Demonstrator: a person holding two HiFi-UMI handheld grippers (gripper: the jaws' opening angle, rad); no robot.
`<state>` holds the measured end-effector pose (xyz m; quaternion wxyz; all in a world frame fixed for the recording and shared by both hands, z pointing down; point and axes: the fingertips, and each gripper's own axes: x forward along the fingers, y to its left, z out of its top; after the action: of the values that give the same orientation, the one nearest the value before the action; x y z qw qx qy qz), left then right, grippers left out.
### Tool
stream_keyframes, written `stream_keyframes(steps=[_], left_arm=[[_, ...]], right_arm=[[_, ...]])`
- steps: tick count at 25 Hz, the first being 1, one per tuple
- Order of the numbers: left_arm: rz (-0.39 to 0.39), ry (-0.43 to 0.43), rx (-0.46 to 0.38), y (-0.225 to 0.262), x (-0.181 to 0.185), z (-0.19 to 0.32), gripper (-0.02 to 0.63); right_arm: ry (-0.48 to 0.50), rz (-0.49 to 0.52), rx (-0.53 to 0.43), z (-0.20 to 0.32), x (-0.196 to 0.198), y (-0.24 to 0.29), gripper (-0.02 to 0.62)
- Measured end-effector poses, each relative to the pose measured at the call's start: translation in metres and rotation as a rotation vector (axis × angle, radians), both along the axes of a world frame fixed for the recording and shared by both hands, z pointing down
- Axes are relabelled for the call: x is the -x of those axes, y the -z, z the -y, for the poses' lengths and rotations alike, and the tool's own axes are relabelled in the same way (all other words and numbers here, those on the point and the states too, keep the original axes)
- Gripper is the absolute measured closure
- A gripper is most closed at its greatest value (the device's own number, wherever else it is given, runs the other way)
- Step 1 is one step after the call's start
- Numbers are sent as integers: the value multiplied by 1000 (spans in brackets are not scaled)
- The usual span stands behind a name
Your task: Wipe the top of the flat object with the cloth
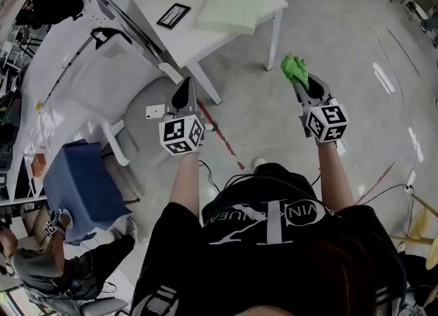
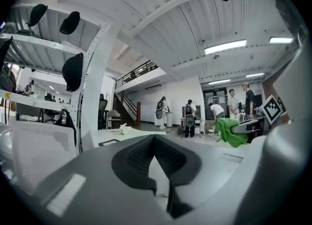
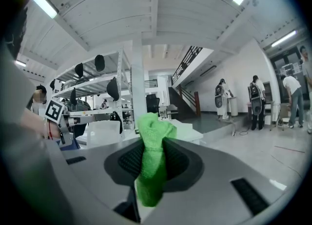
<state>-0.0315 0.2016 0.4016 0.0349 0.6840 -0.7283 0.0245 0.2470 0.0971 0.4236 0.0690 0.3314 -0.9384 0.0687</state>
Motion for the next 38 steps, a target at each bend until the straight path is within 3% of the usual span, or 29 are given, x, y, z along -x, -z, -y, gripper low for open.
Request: stream_keyframes(steps=[11, 20, 29, 38], left_arm=[[-26, -17, 27, -12, 4, 38, 595], [-47, 30, 5, -20, 67, 83, 595], [-72, -17, 21, -33, 116, 177, 595], [-98, -62, 81, -59, 145, 240, 595]], right_arm=[[29, -13, 19, 27, 17, -5, 514], [22, -36, 22, 68, 51, -19, 514], [29, -58, 30, 141, 111, -19, 514], [51, -94, 72, 188, 167, -35, 514]])
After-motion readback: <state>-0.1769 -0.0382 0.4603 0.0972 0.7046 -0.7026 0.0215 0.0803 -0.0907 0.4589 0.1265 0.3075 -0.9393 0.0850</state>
